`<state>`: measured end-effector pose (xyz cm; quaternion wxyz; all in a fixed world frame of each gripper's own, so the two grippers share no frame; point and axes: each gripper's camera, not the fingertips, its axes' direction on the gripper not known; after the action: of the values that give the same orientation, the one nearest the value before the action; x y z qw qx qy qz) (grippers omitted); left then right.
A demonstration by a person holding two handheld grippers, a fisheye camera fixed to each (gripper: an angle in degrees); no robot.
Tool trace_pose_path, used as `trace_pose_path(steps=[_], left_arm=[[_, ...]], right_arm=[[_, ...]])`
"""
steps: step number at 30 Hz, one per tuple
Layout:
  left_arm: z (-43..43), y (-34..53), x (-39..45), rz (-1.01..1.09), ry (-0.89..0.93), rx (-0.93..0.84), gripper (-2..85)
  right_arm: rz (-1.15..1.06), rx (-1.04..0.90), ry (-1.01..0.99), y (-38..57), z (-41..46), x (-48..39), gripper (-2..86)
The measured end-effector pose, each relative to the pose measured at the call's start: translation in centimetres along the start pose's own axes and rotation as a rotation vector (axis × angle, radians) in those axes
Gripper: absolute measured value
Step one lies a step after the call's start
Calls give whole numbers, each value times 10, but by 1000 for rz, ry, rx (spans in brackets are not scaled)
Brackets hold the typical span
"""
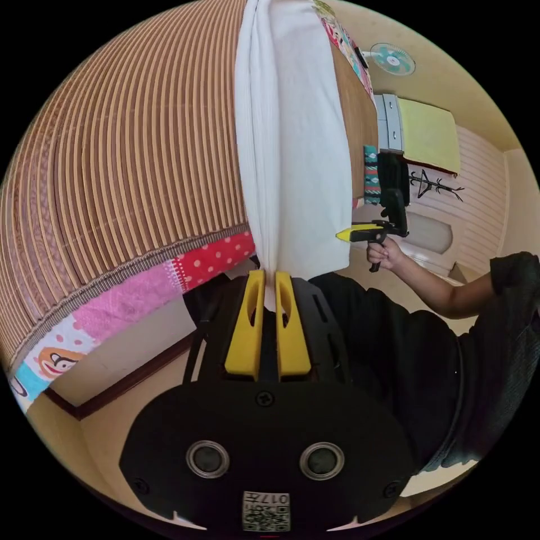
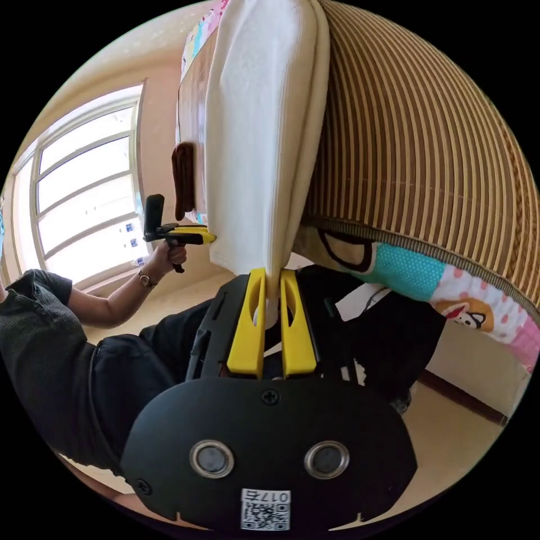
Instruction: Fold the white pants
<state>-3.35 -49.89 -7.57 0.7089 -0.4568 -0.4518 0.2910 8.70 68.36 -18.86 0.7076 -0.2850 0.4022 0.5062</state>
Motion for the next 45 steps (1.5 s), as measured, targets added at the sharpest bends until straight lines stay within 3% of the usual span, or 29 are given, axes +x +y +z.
trace_pose_path(steps=[2,4,6,9,11,12,18,23,26,30,31,34,36,41,45], left_arm=[[31,17,3,-20,91,-165,39],[48,30,7,-4,247,-260,39],[47,38,9,34,441,-251,39],[25,27,4,121,758,-115,41],[-10,-2,-7,191,953,136,42],[-19,-12,-10,200,966,194,42],[-81,-132,-44,202,815,533,42],[-79,-218,-88,-24,743,683,47],[-74,-233,-97,-59,735,715,77],[-90,-196,-97,-5,696,866,97],[-94,-180,-96,-27,598,868,108],[-85,-160,-87,-97,316,743,161],[-66,-162,-77,-85,229,638,179],[-10,-198,-36,47,113,377,161],[1,-199,-21,38,43,306,95]], right_arm=[[23,-96,-55,22,0,-2,26],[53,-122,-250,44,-11,0,22],[61,23,-603,67,-43,10,17],[17,278,-931,68,-82,35,12],[-23,389,-1023,49,-99,47,11],[-70,424,-1048,28,-107,49,10],[-87,631,-1021,-91,-157,74,20],[45,688,-953,-171,-176,103,56],[73,715,-978,-191,-187,115,100],[-121,869,-1008,-151,-227,109,123],[-122,872,-959,-143,-232,107,126],[-37,760,-570,-112,-235,93,141],[10,603,-310,-105,-212,79,155],[31,422,-269,-115,-153,76,168],[106,467,-299,-89,-130,75,88]])
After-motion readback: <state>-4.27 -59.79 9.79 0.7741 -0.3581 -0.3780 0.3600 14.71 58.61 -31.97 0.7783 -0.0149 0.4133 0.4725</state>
